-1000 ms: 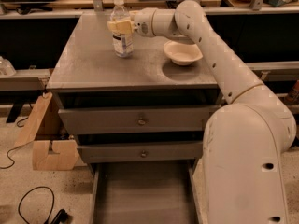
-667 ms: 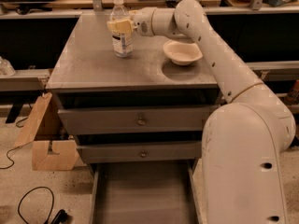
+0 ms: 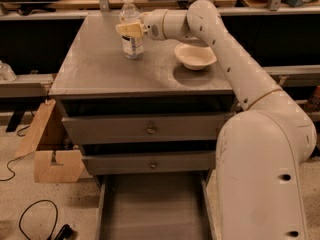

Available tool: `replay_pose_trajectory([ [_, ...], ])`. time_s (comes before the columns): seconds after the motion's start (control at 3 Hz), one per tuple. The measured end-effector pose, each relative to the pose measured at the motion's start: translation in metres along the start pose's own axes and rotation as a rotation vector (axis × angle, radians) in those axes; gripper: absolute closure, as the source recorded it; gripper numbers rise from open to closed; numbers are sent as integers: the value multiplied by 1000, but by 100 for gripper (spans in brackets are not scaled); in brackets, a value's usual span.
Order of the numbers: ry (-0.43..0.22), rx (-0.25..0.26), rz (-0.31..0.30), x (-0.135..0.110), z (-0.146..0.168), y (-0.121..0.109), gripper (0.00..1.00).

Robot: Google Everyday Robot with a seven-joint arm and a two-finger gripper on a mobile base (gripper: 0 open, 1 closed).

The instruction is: Pick blue plastic bottle from bottom drawer and place on counter

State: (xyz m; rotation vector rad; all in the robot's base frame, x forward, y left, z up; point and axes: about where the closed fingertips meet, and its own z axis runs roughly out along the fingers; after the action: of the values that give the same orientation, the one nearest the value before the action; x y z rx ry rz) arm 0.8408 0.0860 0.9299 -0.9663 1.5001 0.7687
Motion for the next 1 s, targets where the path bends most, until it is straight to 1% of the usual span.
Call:
replay_pose_trajectory([
  [0.33, 0, -4, 1, 1, 3, 2, 0],
  [0.67, -21, -7, -14, -7, -9, -5, 0],
  [1.0, -30, -17, -53, -18, -52, -21, 0],
])
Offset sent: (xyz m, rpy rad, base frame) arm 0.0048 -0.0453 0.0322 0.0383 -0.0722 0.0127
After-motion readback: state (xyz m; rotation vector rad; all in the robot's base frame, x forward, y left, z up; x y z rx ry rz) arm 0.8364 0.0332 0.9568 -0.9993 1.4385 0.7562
